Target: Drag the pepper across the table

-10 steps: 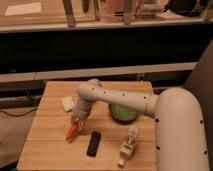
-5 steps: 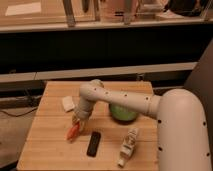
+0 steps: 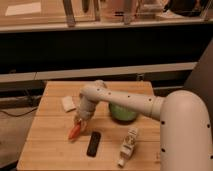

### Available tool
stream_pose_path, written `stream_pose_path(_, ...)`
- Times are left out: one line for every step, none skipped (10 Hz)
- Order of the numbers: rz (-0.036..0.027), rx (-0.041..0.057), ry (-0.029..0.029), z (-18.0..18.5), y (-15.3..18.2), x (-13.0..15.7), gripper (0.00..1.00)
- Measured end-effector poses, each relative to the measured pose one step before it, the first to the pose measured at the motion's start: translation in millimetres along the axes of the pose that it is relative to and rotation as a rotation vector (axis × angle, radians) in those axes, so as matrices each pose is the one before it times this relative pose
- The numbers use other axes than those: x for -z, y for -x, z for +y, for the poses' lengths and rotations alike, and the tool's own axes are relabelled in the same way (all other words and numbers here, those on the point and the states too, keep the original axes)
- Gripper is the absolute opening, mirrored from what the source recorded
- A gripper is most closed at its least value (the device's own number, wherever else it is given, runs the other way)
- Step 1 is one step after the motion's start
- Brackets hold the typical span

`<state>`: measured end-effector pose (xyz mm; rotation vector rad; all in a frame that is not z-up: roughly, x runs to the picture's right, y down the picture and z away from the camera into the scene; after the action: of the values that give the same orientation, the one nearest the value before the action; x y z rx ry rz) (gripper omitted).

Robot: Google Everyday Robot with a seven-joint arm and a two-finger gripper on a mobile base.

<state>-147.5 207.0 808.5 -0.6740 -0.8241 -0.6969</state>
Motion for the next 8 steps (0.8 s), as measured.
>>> stream_pose_path(-0.0018,-0.0064,-0.00331,2.42,-1.17,0.05,0.0)
stream_pose_path(-0.00129,-0.00455,-0.00344,2.65,-0.9,0.89,0.0)
stream_pose_path(-0.00088,-0.00609,-0.00238,3.58,-1.87,0.53,0.0)
stream_pose_path(-0.00085,-0.00547,-0.00325,2.47,-1.7,0.64,0.0)
stream_pose_path(-0.00066,-0.00487,-0.00406,1.71,-1.27,0.96,0.0)
stream_pose_path(-0.00191,-0.00479,-0.00339,1.99,-0.85,0.32,0.0)
stream_pose_path(-0.00042,-0.00588,-0.00278,2.6,-1.71,0.8,0.0)
stream_pose_path(0.00021,-0.00768,-0.00404,1.93,-2.17,1.44,0.0)
